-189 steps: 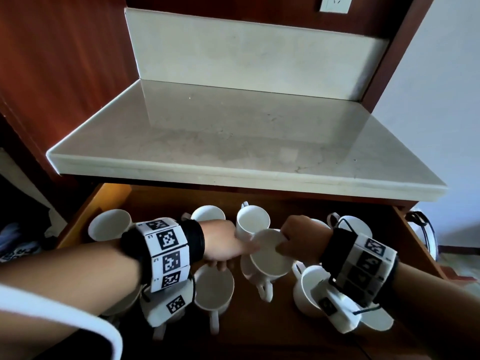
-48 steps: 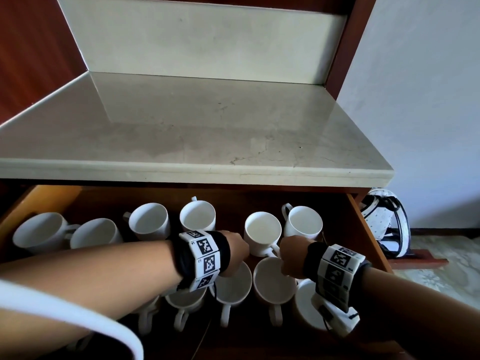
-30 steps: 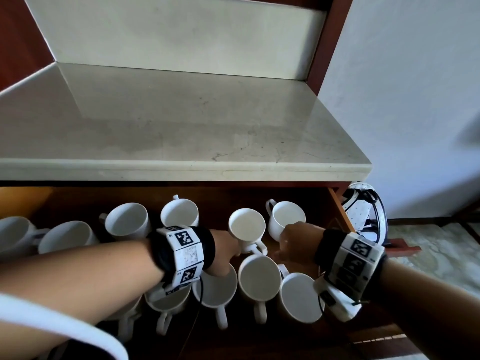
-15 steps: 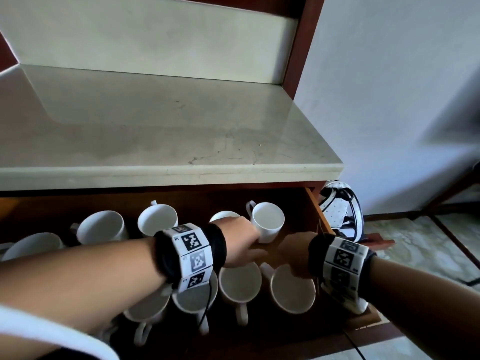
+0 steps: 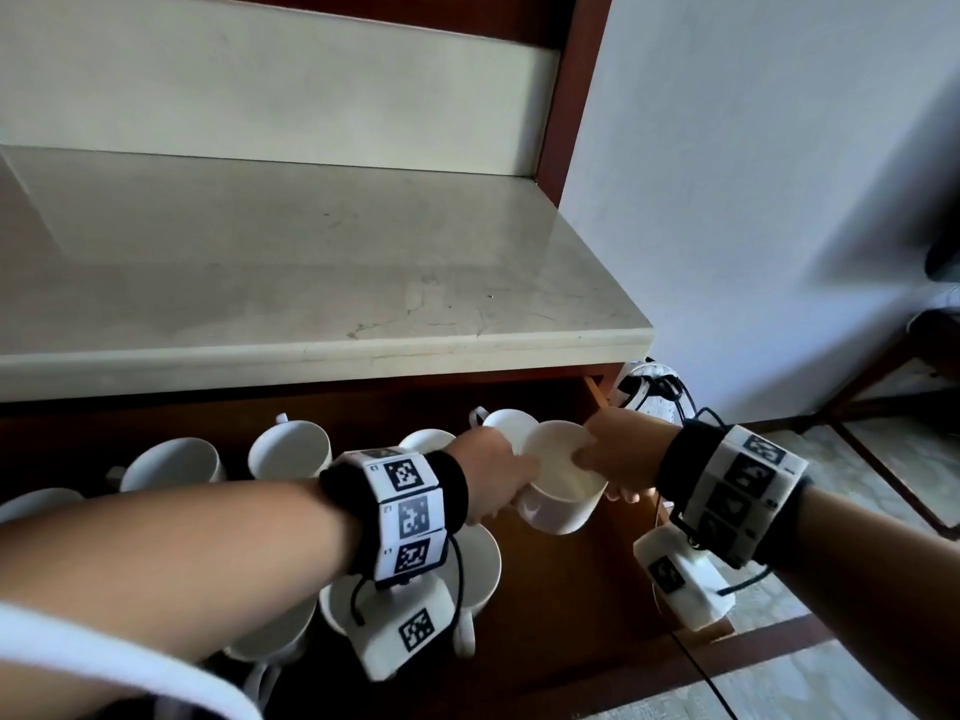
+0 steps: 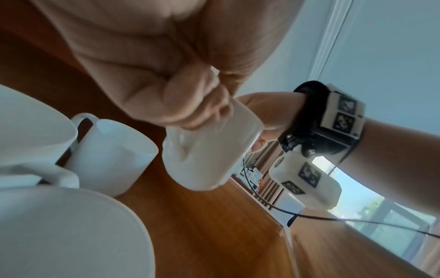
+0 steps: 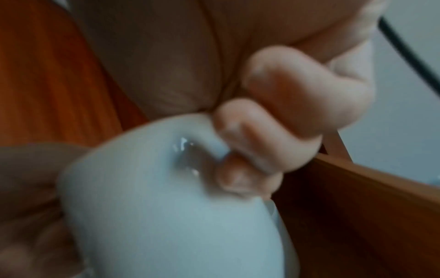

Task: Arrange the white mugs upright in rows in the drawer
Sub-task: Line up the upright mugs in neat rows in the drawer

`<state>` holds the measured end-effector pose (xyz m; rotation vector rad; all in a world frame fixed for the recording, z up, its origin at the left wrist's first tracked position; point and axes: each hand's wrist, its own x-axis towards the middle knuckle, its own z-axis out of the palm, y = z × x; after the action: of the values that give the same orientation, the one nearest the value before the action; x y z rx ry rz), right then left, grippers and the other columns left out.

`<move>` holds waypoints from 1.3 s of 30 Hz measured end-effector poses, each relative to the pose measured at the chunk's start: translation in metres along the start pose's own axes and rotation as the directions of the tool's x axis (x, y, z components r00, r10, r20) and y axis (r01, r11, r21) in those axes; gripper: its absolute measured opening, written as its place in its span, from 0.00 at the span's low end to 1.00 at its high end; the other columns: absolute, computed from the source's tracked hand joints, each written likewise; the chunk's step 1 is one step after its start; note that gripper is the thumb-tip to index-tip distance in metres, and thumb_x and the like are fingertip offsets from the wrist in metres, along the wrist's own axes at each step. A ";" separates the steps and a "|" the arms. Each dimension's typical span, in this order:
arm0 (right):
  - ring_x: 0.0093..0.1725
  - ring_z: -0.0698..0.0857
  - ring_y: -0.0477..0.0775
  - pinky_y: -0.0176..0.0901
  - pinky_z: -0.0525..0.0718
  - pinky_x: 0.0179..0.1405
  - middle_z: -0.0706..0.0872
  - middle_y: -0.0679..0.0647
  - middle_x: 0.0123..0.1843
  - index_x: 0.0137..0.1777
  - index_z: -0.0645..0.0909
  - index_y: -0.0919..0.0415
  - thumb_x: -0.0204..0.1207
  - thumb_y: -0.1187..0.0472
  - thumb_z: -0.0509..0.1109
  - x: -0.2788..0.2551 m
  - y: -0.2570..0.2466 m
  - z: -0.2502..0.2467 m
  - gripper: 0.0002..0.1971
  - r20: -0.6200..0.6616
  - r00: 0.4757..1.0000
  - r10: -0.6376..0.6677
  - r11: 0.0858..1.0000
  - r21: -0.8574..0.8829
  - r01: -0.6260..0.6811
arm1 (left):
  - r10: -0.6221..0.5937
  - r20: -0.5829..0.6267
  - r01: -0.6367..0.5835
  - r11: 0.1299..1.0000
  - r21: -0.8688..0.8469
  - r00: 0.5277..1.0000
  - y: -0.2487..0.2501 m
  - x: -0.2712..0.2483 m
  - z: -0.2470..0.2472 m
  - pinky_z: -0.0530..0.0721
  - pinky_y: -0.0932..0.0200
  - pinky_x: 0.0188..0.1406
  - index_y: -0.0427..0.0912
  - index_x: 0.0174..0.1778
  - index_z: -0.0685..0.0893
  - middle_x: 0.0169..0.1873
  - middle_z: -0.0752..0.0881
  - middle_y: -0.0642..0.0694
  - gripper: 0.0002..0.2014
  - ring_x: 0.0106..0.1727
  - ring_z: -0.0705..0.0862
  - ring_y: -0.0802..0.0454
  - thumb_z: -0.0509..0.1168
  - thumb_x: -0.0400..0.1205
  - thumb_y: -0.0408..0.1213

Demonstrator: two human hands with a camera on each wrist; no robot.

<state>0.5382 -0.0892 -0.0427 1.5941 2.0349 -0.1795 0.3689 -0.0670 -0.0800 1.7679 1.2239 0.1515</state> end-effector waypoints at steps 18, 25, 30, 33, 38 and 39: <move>0.64 0.84 0.64 0.53 0.82 0.62 0.85 0.64 0.65 0.65 0.81 0.67 0.83 0.53 0.62 0.045 -0.064 0.041 0.19 0.274 0.955 -0.115 0.985 -0.094 0.146 | -0.078 -0.157 0.145 0.868 0.474 0.984 -0.063 -0.035 -0.097 0.82 0.59 0.37 0.40 0.39 0.83 0.41 0.92 0.39 0.29 0.30 0.84 0.49 0.51 0.83 0.62; 0.63 0.84 0.64 0.52 0.81 0.60 0.86 0.64 0.63 0.64 0.81 0.68 0.82 0.52 0.64 0.043 -0.061 0.044 0.21 0.281 0.951 -0.126 0.986 -0.067 0.151 | -0.185 -0.145 0.234 0.817 0.527 0.972 -0.083 -0.039 -0.102 0.74 0.61 0.33 0.44 0.37 0.83 0.41 0.92 0.40 0.27 0.37 0.87 0.48 0.52 0.83 0.62; 0.30 0.84 0.50 0.34 0.84 0.29 0.86 0.52 0.36 0.56 0.85 0.61 0.79 0.49 0.65 0.054 -0.030 0.017 0.17 0.199 0.980 0.022 0.981 0.183 -0.059 | -0.199 -0.116 0.229 0.782 0.580 0.973 -0.073 -0.037 -0.090 0.82 0.58 0.43 0.41 0.43 0.87 0.27 0.87 0.46 0.30 0.30 0.84 0.51 0.52 0.83 0.63; 0.33 0.88 0.52 0.38 0.82 0.29 0.90 0.54 0.31 0.42 0.83 0.65 0.80 0.46 0.64 0.085 -0.012 0.006 0.20 0.085 0.954 0.288 0.884 0.359 -0.298 | -0.199 -0.100 0.219 0.766 0.604 0.975 -0.064 -0.037 -0.083 0.77 0.62 0.31 0.45 0.40 0.83 0.22 0.83 0.50 0.24 0.28 0.82 0.54 0.54 0.83 0.61; 0.62 0.85 0.54 0.47 0.82 0.65 0.86 0.51 0.61 0.65 0.80 0.54 0.73 0.40 0.67 0.135 -0.007 0.035 0.25 0.152 0.944 0.293 0.907 0.267 -0.325 | -0.174 -0.085 0.190 0.785 0.590 0.981 -0.057 -0.029 -0.071 0.79 0.58 0.35 0.41 0.41 0.85 0.26 0.84 0.48 0.23 0.31 0.83 0.51 0.56 0.83 0.58; 0.59 0.87 0.54 0.48 0.85 0.61 0.88 0.52 0.58 0.65 0.81 0.55 0.72 0.43 0.69 0.146 0.000 0.043 0.24 0.126 0.952 0.280 0.929 0.215 -0.302 | -0.171 -0.085 0.189 0.790 0.583 0.982 -0.057 -0.028 -0.070 0.80 0.57 0.37 0.41 0.42 0.86 0.28 0.85 0.46 0.24 0.33 0.84 0.50 0.56 0.83 0.58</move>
<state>0.5300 0.0179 -0.1502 1.9719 1.7307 -0.3854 0.2783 -0.0421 -0.0734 2.1579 1.5672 -0.3623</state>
